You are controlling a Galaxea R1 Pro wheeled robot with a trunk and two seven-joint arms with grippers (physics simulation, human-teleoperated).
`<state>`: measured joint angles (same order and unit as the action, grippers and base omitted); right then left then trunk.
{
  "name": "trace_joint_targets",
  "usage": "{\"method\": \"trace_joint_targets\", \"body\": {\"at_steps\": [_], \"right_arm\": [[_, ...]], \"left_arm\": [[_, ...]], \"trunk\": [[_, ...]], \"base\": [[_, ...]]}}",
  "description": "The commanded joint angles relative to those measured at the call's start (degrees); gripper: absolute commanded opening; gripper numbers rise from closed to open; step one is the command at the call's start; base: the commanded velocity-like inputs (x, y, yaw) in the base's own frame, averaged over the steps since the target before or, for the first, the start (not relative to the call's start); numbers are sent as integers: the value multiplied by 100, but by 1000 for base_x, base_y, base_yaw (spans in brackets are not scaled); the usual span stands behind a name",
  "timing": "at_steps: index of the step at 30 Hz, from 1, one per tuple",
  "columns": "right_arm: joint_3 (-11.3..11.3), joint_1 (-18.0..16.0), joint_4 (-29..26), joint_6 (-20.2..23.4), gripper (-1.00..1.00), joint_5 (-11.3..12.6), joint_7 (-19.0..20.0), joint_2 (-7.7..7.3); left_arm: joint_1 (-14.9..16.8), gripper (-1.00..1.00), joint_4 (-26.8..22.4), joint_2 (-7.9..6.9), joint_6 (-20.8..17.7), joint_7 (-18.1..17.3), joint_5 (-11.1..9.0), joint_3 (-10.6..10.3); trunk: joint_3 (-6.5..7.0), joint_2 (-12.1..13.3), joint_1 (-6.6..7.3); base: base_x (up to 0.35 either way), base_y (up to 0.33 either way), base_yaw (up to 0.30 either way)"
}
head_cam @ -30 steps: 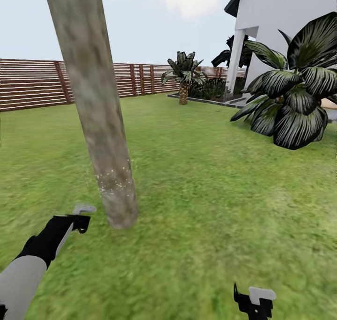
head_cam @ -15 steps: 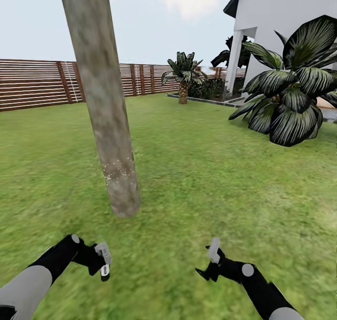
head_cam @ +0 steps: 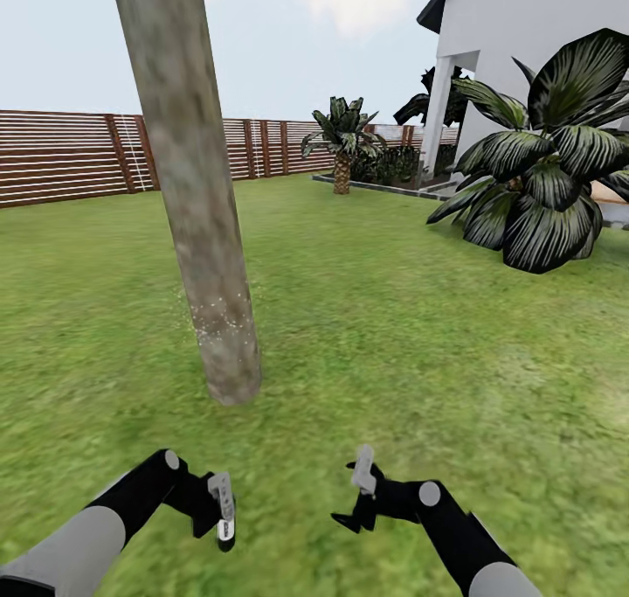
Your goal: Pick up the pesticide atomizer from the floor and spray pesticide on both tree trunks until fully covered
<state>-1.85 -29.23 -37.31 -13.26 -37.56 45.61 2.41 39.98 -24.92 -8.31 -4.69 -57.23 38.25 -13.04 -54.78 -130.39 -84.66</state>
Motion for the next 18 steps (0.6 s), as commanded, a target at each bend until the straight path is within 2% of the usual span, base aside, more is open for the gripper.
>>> {"method": "trace_joint_targets", "body": {"at_steps": [1, 5, 6, 9, 10, 18], "right_arm": [[-24, -3, -26, -36, 100, -55, 37, 36], [-153, -3, -41, -36, 100, -50, 166, 166], [-186, -3, -41, -36, -100, -50, 198, 189], [-282, -3, -41, -35, -100, -50, 295, 189], [-316, -3, -45, -34, -100, -50, 728, 190], [-316, -3, -162, -30, -100, -34, 730, 208]], "left_arm": [[1, -100, -13, 30, -16, -28, 27, -26], [1, -100, -13, 161, 112, -54, 141, -31], [1, -100, -13, 194, 144, -61, 170, -27], [3, -100, -13, 292, 240, -67, 256, -29], [2, -100, -13, 701, 565, -68, 496, -30], [1, -100, -13, 1052, 549, -60, 760, -24]], "trunk": [[-5, -2, 1], [-5, -2, 1], [-5, -2, 1], [-5, -2, 1], [-5, -2, 1], [-5, -2, 1]], "base": [[0, 0, 0], [0, 0, 0], [0, 0, 0], [0, 0, 0], [0, 0, 0], [0, 0, 0]]}}
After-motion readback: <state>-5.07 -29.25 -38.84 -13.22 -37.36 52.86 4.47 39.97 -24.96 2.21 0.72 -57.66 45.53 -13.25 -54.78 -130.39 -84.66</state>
